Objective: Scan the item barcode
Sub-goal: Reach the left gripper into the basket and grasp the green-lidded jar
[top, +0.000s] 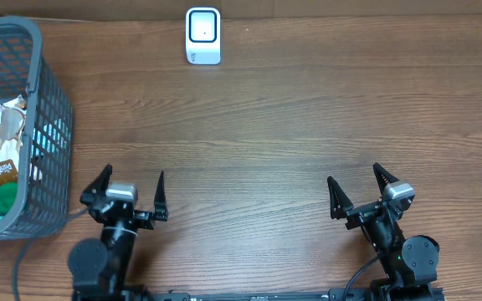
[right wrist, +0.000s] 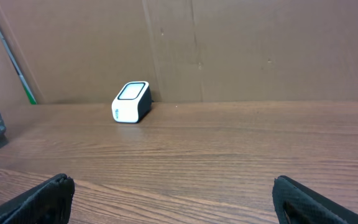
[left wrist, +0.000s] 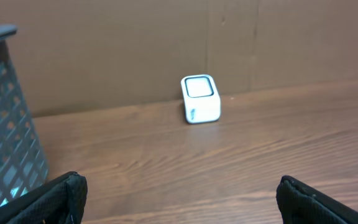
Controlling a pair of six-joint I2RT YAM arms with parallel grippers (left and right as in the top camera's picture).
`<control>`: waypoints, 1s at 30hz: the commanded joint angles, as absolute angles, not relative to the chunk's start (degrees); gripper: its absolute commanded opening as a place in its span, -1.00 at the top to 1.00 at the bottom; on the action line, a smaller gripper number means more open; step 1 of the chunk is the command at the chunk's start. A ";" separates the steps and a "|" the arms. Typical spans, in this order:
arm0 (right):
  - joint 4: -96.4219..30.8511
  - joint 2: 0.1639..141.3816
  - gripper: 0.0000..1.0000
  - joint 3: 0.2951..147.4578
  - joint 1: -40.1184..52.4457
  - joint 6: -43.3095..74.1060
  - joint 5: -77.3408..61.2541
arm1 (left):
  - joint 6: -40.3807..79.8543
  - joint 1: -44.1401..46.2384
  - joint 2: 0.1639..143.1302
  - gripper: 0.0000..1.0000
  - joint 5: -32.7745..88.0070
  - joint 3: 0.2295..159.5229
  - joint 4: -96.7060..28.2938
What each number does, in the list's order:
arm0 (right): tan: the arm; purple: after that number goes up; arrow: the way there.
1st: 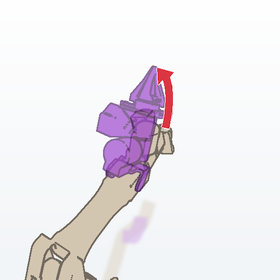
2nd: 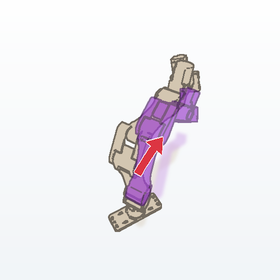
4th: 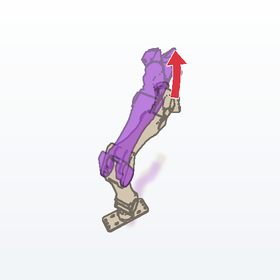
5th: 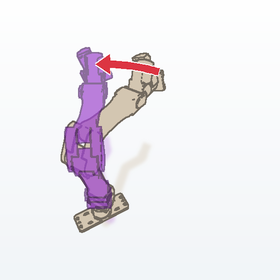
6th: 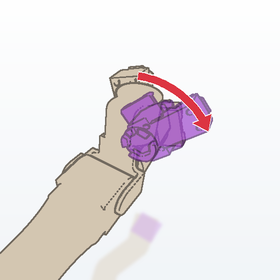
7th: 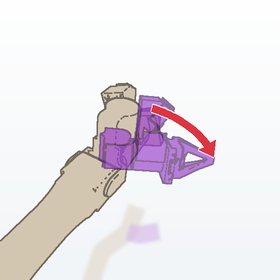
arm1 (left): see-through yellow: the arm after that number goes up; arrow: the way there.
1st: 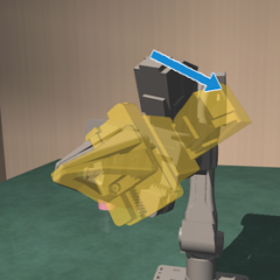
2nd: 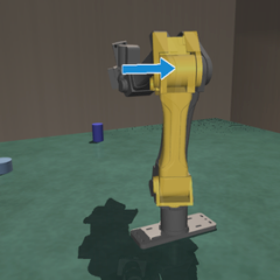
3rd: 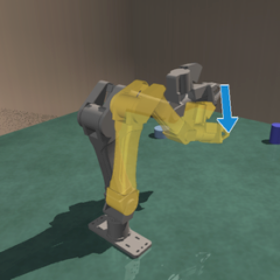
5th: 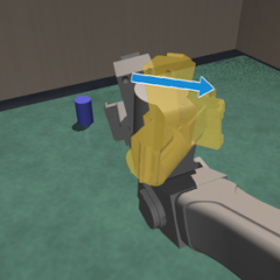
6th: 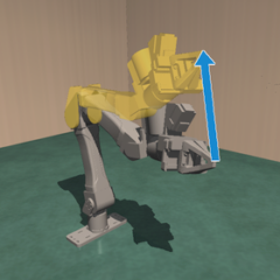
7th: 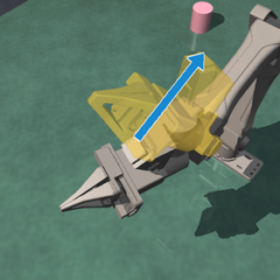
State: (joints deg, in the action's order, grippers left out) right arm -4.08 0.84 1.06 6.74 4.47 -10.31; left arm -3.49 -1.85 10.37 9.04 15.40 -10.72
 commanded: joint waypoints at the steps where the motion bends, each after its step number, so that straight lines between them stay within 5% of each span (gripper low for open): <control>1: -3.77 0.16 -1.00 0.47 6.39 4.43 -10.57 | -2.31 -1.69 18.68 -0.99 12.80 24.62 -12.75; 19: -3.77 0.16 -1.00 0.47 6.39 4.43 -10.57 | -2.33 -1.67 71.20 -0.99 22.20 93.71 -71.31; 30: -3.77 0.16 -1.00 0.47 6.39 4.43 -10.57 | 0.80 -2.37 82.15 -1.00 22.55 96.03 -68.79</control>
State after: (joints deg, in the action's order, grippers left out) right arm -4.05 0.84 1.06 6.74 4.49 -10.31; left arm -1.48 -1.87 80.77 21.50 94.76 -69.52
